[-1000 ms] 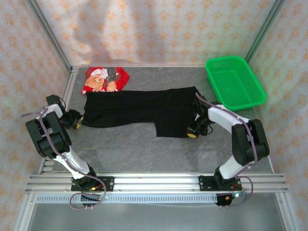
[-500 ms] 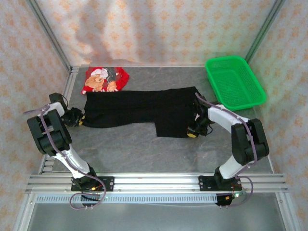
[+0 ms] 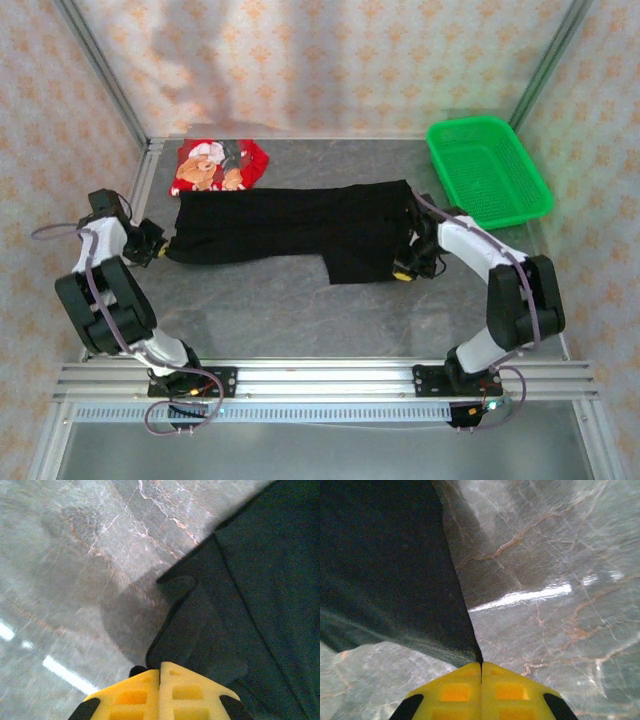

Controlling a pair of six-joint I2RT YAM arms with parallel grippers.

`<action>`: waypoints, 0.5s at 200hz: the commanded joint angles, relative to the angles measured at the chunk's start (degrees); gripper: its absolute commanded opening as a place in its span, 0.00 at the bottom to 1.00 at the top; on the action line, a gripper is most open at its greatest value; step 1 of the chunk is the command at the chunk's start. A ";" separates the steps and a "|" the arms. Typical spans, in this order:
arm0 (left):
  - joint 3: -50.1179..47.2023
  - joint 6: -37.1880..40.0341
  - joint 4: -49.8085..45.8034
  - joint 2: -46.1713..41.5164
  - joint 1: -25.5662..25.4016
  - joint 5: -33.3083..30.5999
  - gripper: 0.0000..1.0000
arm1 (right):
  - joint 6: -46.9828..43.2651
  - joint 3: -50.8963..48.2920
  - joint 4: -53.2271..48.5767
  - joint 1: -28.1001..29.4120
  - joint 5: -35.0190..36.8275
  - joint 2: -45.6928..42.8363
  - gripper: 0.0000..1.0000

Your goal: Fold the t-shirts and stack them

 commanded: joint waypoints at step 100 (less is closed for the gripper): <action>-12.97 0.51 -11.45 -15.10 2.79 -1.85 0.00 | 0.95 -0.70 -22.90 -4.77 0.64 -18.66 0.00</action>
